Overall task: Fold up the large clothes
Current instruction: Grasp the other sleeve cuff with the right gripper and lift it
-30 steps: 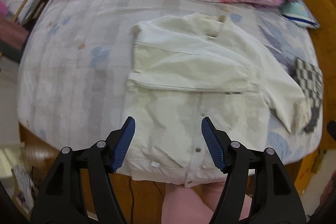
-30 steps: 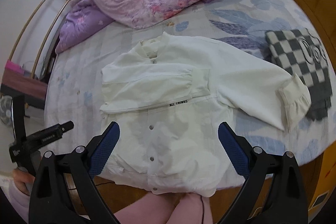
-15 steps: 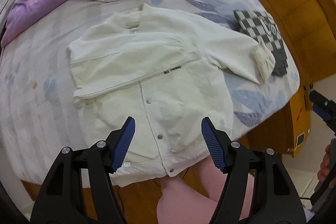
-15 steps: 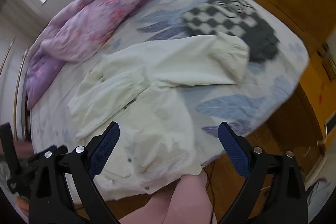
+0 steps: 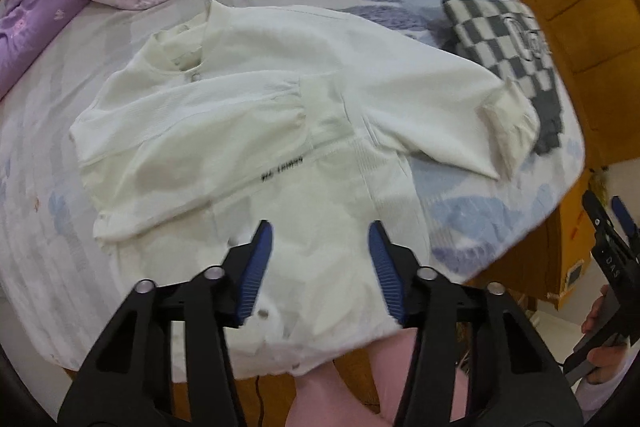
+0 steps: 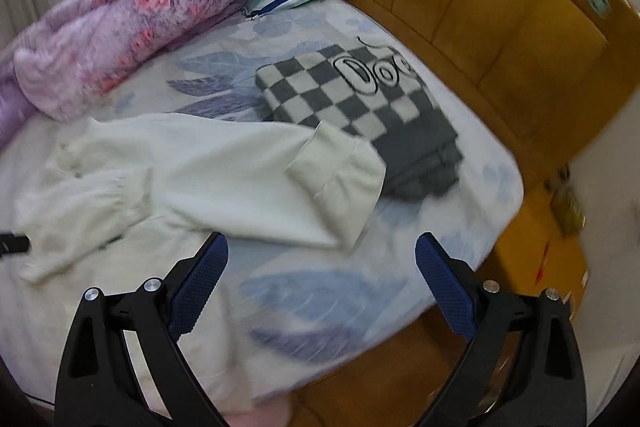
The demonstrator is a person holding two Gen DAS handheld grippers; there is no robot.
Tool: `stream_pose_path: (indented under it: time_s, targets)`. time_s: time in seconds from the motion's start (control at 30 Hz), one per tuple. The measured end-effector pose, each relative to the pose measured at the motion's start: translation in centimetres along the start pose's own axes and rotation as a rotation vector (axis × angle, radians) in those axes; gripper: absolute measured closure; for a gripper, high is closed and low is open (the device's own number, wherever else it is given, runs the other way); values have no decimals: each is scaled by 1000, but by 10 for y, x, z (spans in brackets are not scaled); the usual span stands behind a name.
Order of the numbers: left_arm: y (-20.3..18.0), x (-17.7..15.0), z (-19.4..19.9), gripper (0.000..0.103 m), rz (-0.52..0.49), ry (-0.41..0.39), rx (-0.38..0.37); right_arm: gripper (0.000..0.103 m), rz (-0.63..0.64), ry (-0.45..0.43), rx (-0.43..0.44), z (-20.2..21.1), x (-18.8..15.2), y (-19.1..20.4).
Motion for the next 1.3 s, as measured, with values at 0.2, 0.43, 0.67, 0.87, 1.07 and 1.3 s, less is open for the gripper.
stream_pose_path:
  time_s: [0.2,0.43,0.67,0.87,1.07,1.3]
  targets:
    - [-5,82,-61,85,36,53,9,12,135,28,-99,-94,42,-3]
    - [-9,146,-129,91,32,52,9,13,347,91,-187,-194,56,15]
    - [-15,166,-184,92,37,120,17,41,624,49,-359,-225,43,43]
    - [-17,168,-185,91,12,123,43,82,130,164,46,-197,69,-17]
    - [-16,168,-188,91,19,125,60,88,-410,148,378,-157,85,-119]
    - [-16,174,-202,91,47,120,76,90,-647,-25,589,-78,118,-174]
Point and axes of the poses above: each gripper's, at about its wrist camera, not at the fingertips, and z roughly against the way its jaws point, y to its left, x to its top, the point moved 9 cm from there along -z, roughly the way its jaws point, and after that the axes turned 12 degrees about y, right-handed, at the moved point
